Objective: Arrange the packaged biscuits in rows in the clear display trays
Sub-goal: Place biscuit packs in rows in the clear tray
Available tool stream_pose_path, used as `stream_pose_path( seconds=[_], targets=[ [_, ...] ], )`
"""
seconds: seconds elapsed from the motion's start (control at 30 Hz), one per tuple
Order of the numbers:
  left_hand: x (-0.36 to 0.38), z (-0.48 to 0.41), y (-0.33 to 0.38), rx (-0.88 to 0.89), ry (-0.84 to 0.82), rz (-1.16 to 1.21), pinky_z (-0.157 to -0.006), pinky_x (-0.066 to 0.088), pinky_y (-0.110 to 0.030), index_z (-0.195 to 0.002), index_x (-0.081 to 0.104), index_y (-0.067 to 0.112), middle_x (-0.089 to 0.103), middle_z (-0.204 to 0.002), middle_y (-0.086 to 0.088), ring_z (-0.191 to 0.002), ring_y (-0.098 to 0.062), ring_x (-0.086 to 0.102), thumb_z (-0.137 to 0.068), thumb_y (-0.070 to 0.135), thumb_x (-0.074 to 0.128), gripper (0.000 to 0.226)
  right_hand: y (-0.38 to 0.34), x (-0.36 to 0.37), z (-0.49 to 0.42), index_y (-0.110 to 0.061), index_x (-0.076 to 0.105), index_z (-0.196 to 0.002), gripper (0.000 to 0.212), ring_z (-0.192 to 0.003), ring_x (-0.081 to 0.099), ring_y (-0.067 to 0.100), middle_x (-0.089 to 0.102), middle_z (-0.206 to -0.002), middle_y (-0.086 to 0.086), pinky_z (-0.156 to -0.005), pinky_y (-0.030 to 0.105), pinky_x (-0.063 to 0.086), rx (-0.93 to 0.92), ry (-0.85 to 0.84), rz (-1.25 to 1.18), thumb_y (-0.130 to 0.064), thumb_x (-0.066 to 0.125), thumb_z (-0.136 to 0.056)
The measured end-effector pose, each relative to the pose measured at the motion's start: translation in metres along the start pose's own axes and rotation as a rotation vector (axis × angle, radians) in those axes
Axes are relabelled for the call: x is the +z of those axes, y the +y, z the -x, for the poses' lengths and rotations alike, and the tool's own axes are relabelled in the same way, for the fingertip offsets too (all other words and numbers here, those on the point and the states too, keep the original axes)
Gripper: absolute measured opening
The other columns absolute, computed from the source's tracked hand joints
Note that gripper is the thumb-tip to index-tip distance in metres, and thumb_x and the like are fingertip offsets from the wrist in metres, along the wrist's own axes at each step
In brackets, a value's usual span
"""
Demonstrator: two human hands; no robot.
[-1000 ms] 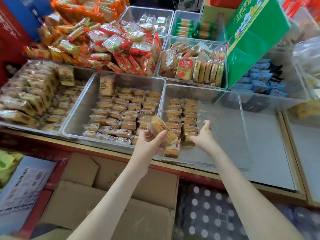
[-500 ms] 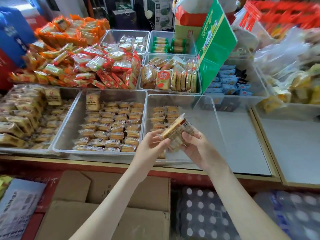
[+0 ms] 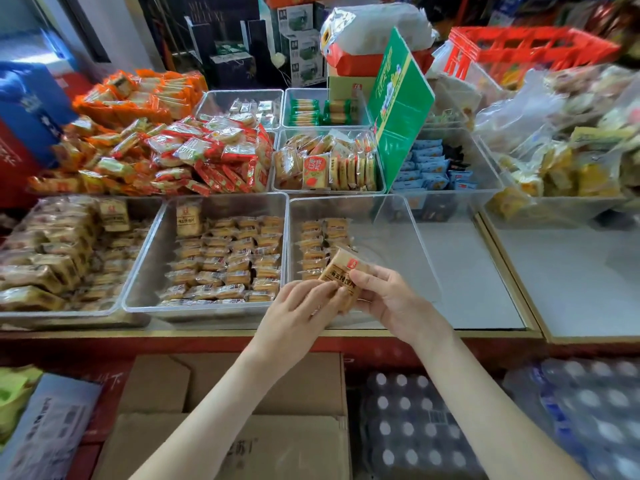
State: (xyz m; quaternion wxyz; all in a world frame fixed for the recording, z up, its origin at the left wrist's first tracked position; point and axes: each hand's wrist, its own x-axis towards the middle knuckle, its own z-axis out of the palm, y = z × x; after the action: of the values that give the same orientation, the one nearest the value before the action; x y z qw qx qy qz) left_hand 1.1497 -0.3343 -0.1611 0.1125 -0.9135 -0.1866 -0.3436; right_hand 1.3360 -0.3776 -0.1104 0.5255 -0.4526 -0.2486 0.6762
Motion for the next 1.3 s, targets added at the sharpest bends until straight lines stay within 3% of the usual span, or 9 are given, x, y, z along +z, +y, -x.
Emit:
stream_pose_path(
  seconds=[0.27,0.4,0.53,0.7,0.8,0.9,1.0,1.13,1.3],
  targets=[
    [-0.003,0.012,0.003,-0.054,-0.159,-0.018,-0.107,0.044,-0.043,-0.139,0.044,0.008,0.059,-0.134,-0.015,-0.127,-0.026,0.048,-0.094,0.020,0.057,0.049,0.005,-0.019,-0.009,-0.002,0.060,-0.119,0.032,-0.097,0.067,0.024,0.070,-0.105,0.013,-0.080,0.031,0.057,-0.009,-0.016,0.047,-0.008,0.061,-0.088],
    [0.002,0.040,0.000,-0.294,-0.321,-0.037,-0.114,0.028,-0.045,-0.144,0.036,0.013,0.050,-0.143,-0.017,-0.137,-0.028,0.036,-0.094,0.038,0.044,0.057,0.009,-0.055,-0.038,-0.025,0.060,-0.108,0.031,-0.095,0.059,0.012,0.060,-0.107,-0.001,-0.078,0.018,0.045,-0.055,0.204,0.641,-0.001,0.065,-0.088],
    [-0.003,0.071,0.005,-0.520,-0.343,0.032,-0.114,0.031,-0.046,-0.142,0.042,0.013,0.051,-0.142,-0.017,-0.135,-0.028,0.037,-0.095,0.041,0.042,0.054,0.031,-0.090,-0.080,-0.022,0.059,-0.110,0.037,-0.098,0.056,0.017,0.047,-0.123,0.010,-0.092,0.033,0.049,0.062,0.247,1.002,0.002,0.070,-0.083],
    [-0.014,0.099,0.010,-0.692,-0.399,0.059,-0.107,0.037,-0.044,-0.138,0.051,0.007,0.049,-0.144,-0.014,-0.132,-0.029,0.042,-0.097,0.042,0.040,0.056,0.048,-0.079,-0.129,-0.009,0.046,-0.098,0.028,-0.086,0.054,0.019,0.053,-0.107,0.010,-0.061,0.025,0.043,0.194,0.293,1.242,-0.005,0.070,-0.085],
    [-0.022,0.106,0.008,-0.718,-0.420,0.071,-0.102,0.039,-0.042,-0.137,0.051,0.009,0.048,-0.144,-0.012,-0.131,-0.026,0.041,-0.097,0.043,0.040,0.054,0.053,-0.075,-0.150,-0.004,0.038,-0.128,0.060,-0.113,0.056,0.028,0.050,-0.131,0.017,-0.087,0.038,0.054,0.282,0.322,1.280,-0.006,0.075,-0.080],
    [-0.024,0.105,-0.005,-0.718,-0.391,0.083,-0.102,0.043,-0.041,-0.133,0.053,0.010,0.047,-0.143,-0.010,-0.131,-0.025,0.042,-0.095,0.032,0.054,0.044,0.054,-0.068,-0.146,-0.013,-0.008,-0.152,0.114,-0.129,0.046,0.033,0.037,-0.147,0.018,-0.102,0.043,0.046,0.430,0.222,1.190,-0.014,0.079,-0.079],
    [-0.020,0.099,-0.016,-0.744,-0.360,0.108,-0.103,0.043,-0.041,-0.131,0.056,0.009,0.048,-0.143,-0.009,-0.132,-0.023,0.041,-0.086,0.015,0.071,0.048,0.064,-0.067,-0.141,-0.018,-0.026,-0.149,0.110,-0.126,0.049,0.030,0.040,-0.145,0.017,-0.099,0.039,0.047,0.424,0.270,1.094,-0.013,0.067,-0.090],
    [-0.022,0.100,-0.050,-0.779,-0.316,0.138,-0.099,0.043,-0.038,-0.131,0.057,0.011,0.052,-0.140,-0.010,-0.130,-0.025,0.045,-0.083,0.007,0.073,0.050,0.048,-0.057,-0.139,-0.017,-0.006,-0.151,0.105,-0.121,0.054,0.028,0.047,-0.140,0.015,-0.098,0.038,0.049,0.349,0.311,1.199,-0.021,0.075,-0.084],
    [-0.026,0.105,-0.153,-0.998,-0.265,0.109,-0.097,0.049,-0.050,-0.137,0.054,0.009,0.051,-0.138,-0.021,-0.128,-0.040,0.047,-0.089,0.004,0.066,0.050,0.018,0.005,-0.144,-0.019,0.015,-0.145,0.078,-0.119,0.053,0.031,0.038,-0.147,0.015,-0.082,0.037,0.053,-0.016,0.536,1.450,-0.031,0.068,-0.088]
  ],
)
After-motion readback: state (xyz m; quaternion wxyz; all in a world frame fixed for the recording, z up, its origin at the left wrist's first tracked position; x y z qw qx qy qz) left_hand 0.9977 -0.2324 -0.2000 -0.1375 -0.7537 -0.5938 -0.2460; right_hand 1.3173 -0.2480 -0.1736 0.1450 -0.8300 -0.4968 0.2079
